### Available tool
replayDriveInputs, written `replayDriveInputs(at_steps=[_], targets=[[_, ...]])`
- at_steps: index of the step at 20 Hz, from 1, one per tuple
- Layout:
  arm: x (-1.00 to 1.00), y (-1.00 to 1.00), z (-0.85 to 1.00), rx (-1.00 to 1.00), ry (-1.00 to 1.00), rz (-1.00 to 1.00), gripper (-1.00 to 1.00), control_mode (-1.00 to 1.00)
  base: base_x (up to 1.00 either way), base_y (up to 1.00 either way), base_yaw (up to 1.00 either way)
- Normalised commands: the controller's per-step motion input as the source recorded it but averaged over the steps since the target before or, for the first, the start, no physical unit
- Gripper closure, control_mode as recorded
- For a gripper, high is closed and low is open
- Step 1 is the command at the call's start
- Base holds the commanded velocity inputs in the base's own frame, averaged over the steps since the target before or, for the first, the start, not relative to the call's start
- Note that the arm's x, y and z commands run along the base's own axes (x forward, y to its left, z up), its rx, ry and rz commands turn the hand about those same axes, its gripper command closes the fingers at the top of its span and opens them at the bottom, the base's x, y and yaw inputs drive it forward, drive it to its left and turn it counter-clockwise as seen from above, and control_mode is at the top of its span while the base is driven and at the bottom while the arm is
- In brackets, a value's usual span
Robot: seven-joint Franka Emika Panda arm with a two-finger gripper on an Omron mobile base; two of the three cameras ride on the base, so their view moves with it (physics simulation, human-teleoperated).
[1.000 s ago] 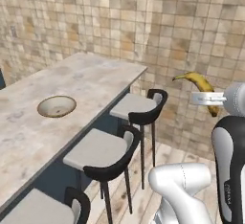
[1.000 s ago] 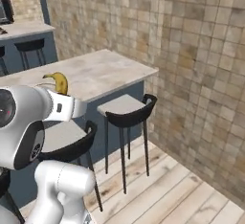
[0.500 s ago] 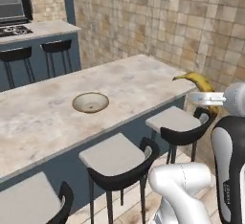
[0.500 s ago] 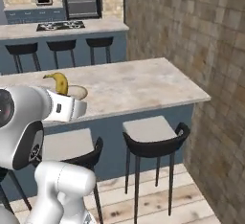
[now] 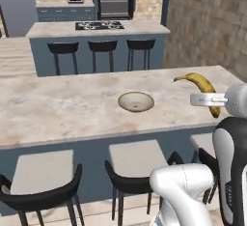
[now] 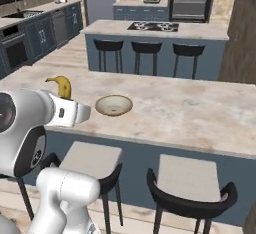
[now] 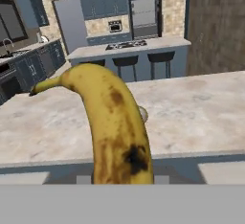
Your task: Retrieve the banana and peach from the fridge and place them into the bowl on the dining table.
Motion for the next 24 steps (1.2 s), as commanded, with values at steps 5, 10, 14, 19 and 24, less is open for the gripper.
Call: replayDriveInputs(at_steps=[5,10,14,19,24], targets=[[0.0,0.0,0.0,0.0,0.0,0.0,1.0,1.0,1.0,-0.21,0.5],[0.0,0.0,0.0,0.0,0.0,0.0,1.0,1.0,0.93,-0.06,0.39],[0.0,0.0,0.0,0.0,0.0,0.0,1.0,1.0,0.55,0.0,0.2],[0.0,0.0,0.0,0.0,0.0,0.0,1.0,1.0,0.53,0.03,0.04],[0.32,0.0,-0.17,0.0,0.14,-0.02,1.0,-1.0,0.19,0.0,0.0]])
